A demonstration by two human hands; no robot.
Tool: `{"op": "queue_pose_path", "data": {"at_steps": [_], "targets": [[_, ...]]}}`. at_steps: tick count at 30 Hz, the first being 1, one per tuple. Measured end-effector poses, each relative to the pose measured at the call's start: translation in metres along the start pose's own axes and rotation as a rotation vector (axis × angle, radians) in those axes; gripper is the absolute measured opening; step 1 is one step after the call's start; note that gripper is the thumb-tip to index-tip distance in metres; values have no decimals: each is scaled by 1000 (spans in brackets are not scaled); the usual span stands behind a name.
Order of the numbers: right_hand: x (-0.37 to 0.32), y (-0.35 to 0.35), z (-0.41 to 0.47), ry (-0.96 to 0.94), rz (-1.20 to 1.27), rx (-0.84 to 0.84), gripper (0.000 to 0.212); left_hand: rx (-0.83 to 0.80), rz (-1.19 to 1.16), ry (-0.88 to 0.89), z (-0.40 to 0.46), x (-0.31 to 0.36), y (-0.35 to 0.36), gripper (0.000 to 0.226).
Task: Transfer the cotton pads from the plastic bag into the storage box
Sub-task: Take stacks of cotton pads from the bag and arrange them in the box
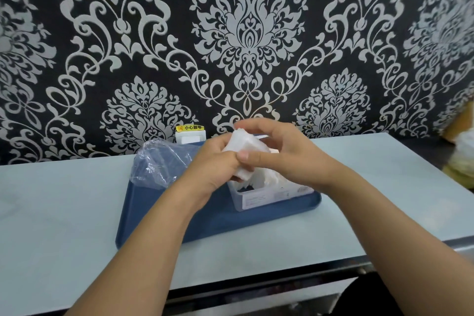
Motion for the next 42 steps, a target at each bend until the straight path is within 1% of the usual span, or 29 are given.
{"op": "queue_pose_path", "data": {"at_steps": [2, 4, 5, 7, 9, 11, 13, 15, 17, 19, 20, 21, 23, 25, 27, 29, 31, 33, 34, 37, 39, 41, 42], "targets": [[1, 1, -1, -32, -32, 9, 42, 63, 24, -6, 2, -1, -4, 50], [4, 7, 2, -36, 42, 75, 28, 146, -50, 7, 3, -1, -8, 55], [5, 9, 5, -18, 107, 120, 25, 170, -114, 22, 3, 0, -8, 55], [6, 16, 9, 33, 258, 187, 27, 172, -249, 44, 3, 1, -5, 58], [7, 20, 13, 81, 341, 193, 32, 147, -341, 52, 4, 3, 2, 65], [6, 21, 16, 112, 345, 135, 37, 130, -381, 42, 4, 4, 4, 70], [4, 15, 15, 103, 347, 65, 39, 111, -373, 32, 6, 4, 3, 70], [5, 3, 12, 100, 307, 57, 38, 108, -332, 29, 6, 4, -1, 70], [10, -5, 9, 143, 272, 48, 28, 87, -276, 21, 8, 2, -2, 68], [20, -8, 7, 241, 269, 34, 20, 27, -198, 3, 8, 0, -2, 68], [25, -12, 6, 306, 286, 60, 22, 8, -127, 4, 7, -1, -3, 68], [30, -18, 5, 373, 320, 107, 25, 22, -33, 24, 6, -1, -7, 67], [38, -27, 3, 497, 400, 192, 23, 141, 172, 122, 6, 2, -23, 54], [45, -26, 3, 605, 433, 197, 17, 263, 358, 251, 2, 5, -35, 38], [48, -14, 7, 676, 355, 94, 16, 280, 506, 299, 2, 2, -36, 33], [48, -2, 14, 699, 188, -32, 21, 240, 625, 259, 5, -5, -30, 39], [46, 4, 22, 672, -85, -110, 29, 197, 739, 209, 8, -13, -26, 47], [42, 8, 27, 620, -399, -198, 45, 171, 786, 203, 11, -19, -23, 51], [40, 10, 29, 604, -504, -230, 52, 164, 798, 205, 12, -20, -21, 52], [33, 17, 30, 592, -658, -287, 62, 137, 844, 211, 12, -20, -16, 50], [31, 22, 31, 570, -765, -284, 66, 138, 880, 228, 13, -18, -14, 45], [34, 30, 33, 536, -891, -263, 76, 154, 861, 240, 12, -15, -13, 32], [37, 34, 34, 521, -954, -227, 80, 164, 841, 246, 12, -14, -13, 25]]}}
Point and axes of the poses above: each hand's wrist, its own z-axis towards the middle knuckle, its own y-axis out of the palm, x = y × z, the point moved 6 cm from there along z, towards the middle knuckle, and after that the axes turned 8 degrees about -y, right-handed, at the moved point
